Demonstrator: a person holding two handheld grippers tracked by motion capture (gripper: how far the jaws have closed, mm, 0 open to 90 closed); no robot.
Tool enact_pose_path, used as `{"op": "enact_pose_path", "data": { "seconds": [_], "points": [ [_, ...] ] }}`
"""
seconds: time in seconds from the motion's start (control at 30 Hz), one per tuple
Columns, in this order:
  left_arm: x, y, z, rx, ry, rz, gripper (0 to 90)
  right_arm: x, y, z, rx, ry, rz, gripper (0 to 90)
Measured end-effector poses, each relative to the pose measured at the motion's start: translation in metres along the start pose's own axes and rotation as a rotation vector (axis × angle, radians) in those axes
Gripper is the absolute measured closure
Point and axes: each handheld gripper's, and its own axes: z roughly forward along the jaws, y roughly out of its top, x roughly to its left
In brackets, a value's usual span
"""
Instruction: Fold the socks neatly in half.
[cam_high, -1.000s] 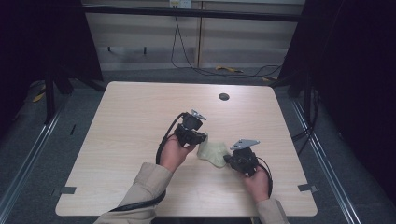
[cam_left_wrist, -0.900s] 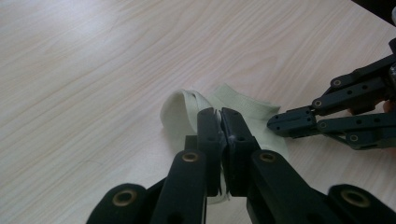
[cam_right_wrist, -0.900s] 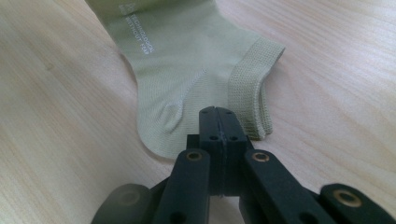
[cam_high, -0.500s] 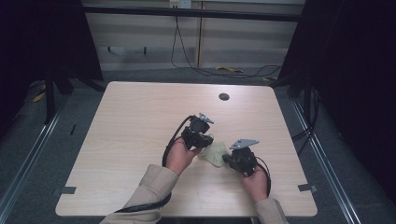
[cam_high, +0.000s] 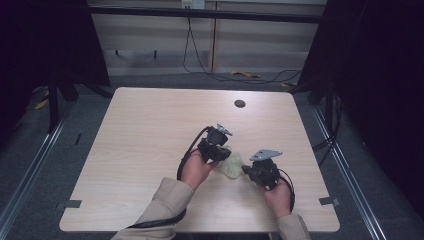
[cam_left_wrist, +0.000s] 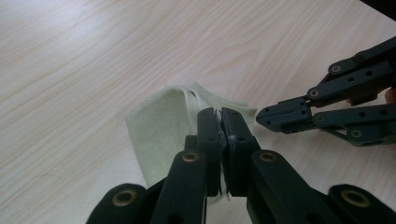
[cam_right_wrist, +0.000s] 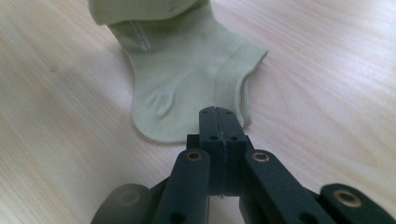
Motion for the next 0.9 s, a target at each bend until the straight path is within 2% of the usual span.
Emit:
{"op": "enact_pose_path", "data": {
  "seconds": [0.2, 0.27, 0.47, 0.6, 0.9],
  "points": [
    [-0.006, -0.001, 0.006, 0.006, -0.014, 0.012, 87.5, -0.001, -0.003, 0.008, 0.035, -0.005, 0.000, 90.0],
    [-0.007, -0.001, 0.008, 0.009, -0.017, 0.013, 87.5, -0.001, -0.002, 0.008, 0.036, 0.001, 0.012, 90.0],
    [-0.013, -0.001, 0.015, 0.018, -0.026, 0.019, 87.5, 0.000, -0.002, 0.009, 0.034, 0.001, 0.002, 90.0],
    [-0.018, 0.000, 0.022, 0.027, -0.039, 0.028, 87.4, -0.002, -0.003, 0.009, 0.029, 0.014, 0.021, 90.0],
    [-0.024, 0.000, 0.034, 0.046, -0.050, 0.034, 87.4, -0.004, -0.004, 0.009, 0.017, 0.028, 0.031, 90.0]
  ]
}}
